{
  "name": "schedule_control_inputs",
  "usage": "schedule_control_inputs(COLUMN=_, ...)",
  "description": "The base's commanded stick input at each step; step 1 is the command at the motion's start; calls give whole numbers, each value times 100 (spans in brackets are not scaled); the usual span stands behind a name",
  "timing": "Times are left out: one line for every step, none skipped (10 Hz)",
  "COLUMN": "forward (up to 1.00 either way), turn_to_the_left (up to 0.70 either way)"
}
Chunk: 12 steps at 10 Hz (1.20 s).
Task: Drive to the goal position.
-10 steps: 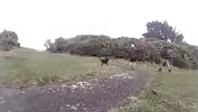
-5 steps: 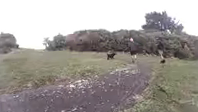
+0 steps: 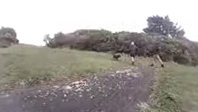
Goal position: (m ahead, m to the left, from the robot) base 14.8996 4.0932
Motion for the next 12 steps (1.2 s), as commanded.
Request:
schedule_control_inputs(forward=50, turn_to_the_left=0)
schedule_control_inputs(forward=50, turn_to_the_left=0)
schedule_control_inputs(forward=49, turn_to_the_left=0)
schedule_control_inputs(forward=47, turn_to_the_left=0)
schedule_control_inputs(forward=47, turn_to_the_left=0)
schedule_control_inputs(forward=47, turn_to_the_left=0)
schedule_control_inputs(forward=47, turn_to_the_left=0)
schedule_control_inputs(forward=47, turn_to_the_left=0)
schedule_control_inputs(forward=46, turn_to_the_left=0)
schedule_control_inputs(forward=46, turn_to_the_left=0)
schedule_control_inputs(forward=46, turn_to_the_left=0)
schedule_control_inputs(forward=46, turn_to_the_left=0)
